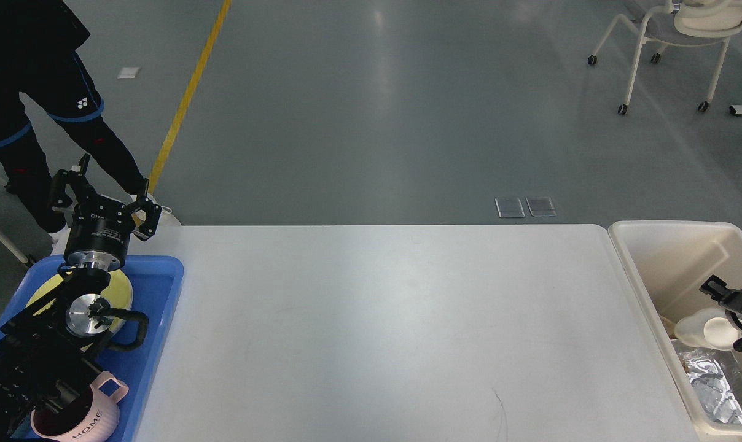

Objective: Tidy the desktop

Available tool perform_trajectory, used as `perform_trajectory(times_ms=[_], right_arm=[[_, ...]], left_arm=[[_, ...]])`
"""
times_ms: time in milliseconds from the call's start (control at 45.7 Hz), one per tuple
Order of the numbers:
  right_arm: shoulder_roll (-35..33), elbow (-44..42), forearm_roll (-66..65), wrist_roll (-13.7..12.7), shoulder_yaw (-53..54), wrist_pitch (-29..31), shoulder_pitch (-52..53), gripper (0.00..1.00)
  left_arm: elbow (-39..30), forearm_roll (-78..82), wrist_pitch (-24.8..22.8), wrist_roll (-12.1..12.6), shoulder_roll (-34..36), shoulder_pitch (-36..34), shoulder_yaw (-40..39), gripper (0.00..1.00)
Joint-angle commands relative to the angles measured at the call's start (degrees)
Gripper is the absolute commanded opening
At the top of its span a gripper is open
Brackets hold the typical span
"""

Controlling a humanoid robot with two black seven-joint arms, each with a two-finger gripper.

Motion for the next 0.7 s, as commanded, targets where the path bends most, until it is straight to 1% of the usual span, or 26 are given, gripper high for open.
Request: perform_trajectory(times_ms=[0,284,372,459,547,678], right_arm=[[0.0,0.0,0.0,0.0,0.0,0.0,0.0,1.0],[0.0,0.0,0.0,0.0,0.1,-0.1,1.0,1.0],[-0.1,0.0,0.1,0.0,2.4,-0.1,4.3,1.0],[-1.2,0.0,0.1,0.0,7.8,0.3,9.3,1.0],[-4.0,-0.3,0.1,0.0,14.9,1.1,12.8,1.0],[-4.5,-0.7,0.2,0.0,31.4,0.8,15.6,1.0]], left_arm=[[0.0,0.0,0.0,0.0,0.0,0.0,0.0,0.97],[0.1,0.0,0.1,0.0,0.0,0.0,0.0,0.97],[0.0,0.0,0.0,0.0,0.0,0.0,0.0,0.97],[0.1,0.0,0.0,0.0,0.0,0.0,0.0,0.97],[0.0,0.0,0.0,0.0,0.0,0.0,0.0,0.97],[0.0,0.0,0.1,0.0,0.0,0.0,0.0,0.97]])
